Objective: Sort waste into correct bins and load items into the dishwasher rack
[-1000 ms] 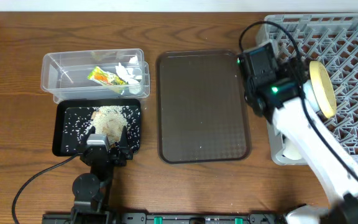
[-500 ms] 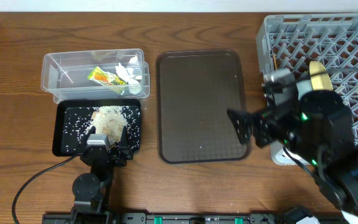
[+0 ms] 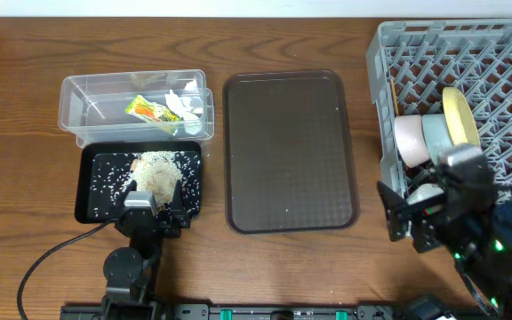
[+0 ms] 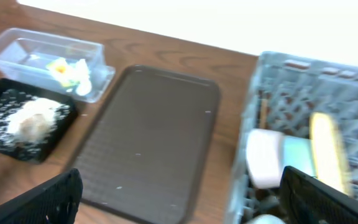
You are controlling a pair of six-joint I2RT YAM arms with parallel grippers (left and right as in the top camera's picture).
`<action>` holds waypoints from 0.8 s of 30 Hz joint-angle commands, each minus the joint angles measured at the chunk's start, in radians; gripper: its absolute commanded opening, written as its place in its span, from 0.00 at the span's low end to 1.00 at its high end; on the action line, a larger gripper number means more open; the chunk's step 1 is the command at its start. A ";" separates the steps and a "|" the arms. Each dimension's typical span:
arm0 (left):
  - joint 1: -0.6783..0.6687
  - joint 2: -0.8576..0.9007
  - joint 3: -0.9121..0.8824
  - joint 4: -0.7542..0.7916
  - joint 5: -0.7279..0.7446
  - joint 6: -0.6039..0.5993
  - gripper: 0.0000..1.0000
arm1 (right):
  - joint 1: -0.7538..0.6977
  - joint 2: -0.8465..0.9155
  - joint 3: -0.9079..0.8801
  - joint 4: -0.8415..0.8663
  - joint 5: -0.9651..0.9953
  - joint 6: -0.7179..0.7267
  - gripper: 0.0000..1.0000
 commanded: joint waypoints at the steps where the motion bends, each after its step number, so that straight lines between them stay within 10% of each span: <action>1: -0.001 -0.006 -0.030 -0.017 -0.009 0.006 0.89 | -0.074 -0.069 -0.078 0.029 0.045 -0.055 0.99; 24: -0.001 -0.006 -0.030 -0.017 -0.009 0.006 0.89 | -0.284 -0.708 -1.169 0.809 -0.140 0.043 0.99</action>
